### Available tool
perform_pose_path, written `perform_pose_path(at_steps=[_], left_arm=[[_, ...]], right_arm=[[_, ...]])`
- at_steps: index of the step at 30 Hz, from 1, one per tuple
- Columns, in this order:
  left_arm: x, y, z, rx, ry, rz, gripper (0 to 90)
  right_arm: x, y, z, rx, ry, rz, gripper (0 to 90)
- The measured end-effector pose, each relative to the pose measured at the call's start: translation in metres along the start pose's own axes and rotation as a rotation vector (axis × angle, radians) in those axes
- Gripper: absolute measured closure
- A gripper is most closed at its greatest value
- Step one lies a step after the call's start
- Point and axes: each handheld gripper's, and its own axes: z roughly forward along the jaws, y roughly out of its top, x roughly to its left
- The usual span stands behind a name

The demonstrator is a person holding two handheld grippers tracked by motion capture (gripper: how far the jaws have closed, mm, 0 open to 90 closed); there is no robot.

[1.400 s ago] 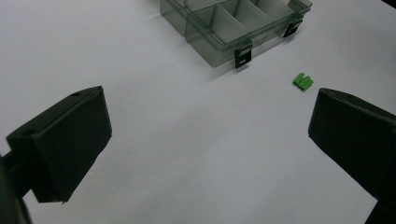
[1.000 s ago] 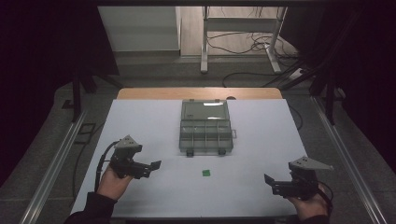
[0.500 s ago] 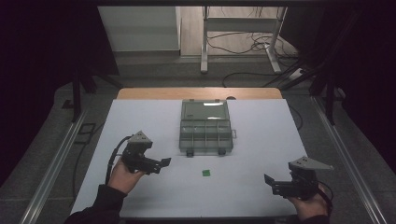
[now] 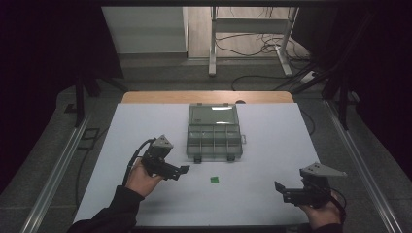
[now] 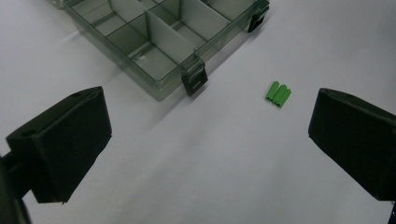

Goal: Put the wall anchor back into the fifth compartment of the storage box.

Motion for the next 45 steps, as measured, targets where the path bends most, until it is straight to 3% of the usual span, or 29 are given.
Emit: perform_pose_path(at_steps=[10, 22, 26, 30, 31, 35, 42, 45], left_arm=[[-0.008, 0.014, 0.026, 0.04, -0.045, 0.015, 0.0], [-0.021, 0.024, 0.056, 0.119, -0.063, 0.089, 2.3], [-0.026, 0.026, 0.068, 0.137, -0.085, 0.105, 9.4], [-0.03, 0.029, 0.08, 0.169, -0.109, 0.123, 22.2], [-0.031, 0.029, 0.082, 0.174, -0.115, 0.129, 30.1], [-0.034, 0.031, 0.09, 0.2, -0.14, 0.15, 39.5], [-0.038, 0.031, 0.1, 0.205, -0.18, 0.164, 63.3], [-0.041, 0.032, 0.102, 0.215, -0.194, 0.183, 67.5]], right_arm=[[0.001, 0.0, 0.001, 0.012, 0.0, -0.014, 0.0], [0.001, 0.0, 0.001, 0.012, 0.003, -0.007, 0.0], [0.0, 0.0, 0.001, 0.012, 0.005, -0.005, 0.0], [0.0, 0.0, 0.001, 0.014, 0.007, -0.005, 0.0], [0.0, 0.0, 0.001, 0.015, 0.008, -0.006, 0.0], [0.0, 0.0, 0.002, 0.017, 0.009, -0.007, 0.0], [0.0, 0.0, 0.002, 0.02, 0.007, -0.007, 0.0], [0.0, 0.0, 0.002, 0.019, 0.008, -0.006, 0.0]])
